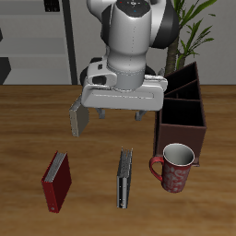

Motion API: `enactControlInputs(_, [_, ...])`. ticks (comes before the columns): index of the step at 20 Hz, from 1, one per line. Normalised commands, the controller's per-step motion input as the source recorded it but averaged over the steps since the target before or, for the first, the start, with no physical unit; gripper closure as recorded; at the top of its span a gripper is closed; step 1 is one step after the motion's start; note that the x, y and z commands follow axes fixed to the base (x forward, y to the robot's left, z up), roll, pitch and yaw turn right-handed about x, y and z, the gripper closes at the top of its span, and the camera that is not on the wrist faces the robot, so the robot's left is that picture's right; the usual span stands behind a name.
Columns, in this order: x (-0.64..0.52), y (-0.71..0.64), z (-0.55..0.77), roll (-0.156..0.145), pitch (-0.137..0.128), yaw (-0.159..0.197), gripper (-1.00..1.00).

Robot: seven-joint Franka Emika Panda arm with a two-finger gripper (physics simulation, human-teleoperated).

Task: Place the striped book into the left desk caddy's left compartment

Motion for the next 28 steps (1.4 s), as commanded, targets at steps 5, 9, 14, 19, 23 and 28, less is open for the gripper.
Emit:
enactControlInputs(5, [0.13,0.04,-0.34,0.015,-0.004,-0.023,-1.00])
enactControlInputs(9, [0.07,0.11,-0.15,0.010,-0.022,-0.012,-1.00])
enactControlInputs(14, [0.06,0.04,-0.31,-0.002,0.000,-0.023,-1.00])
enactControlInputs(19, [0.04,-0.03,-0.26,-0.008,-0.001,-0.026,-1.00])
enactControlInputs(23, [0.06,-0.01,-0.23,-0.010,-0.001,0.007,-1.00])
enactControlInputs(28, [0.09,0.00,-0.34,0.000,0.025,-0.009,-1.00])
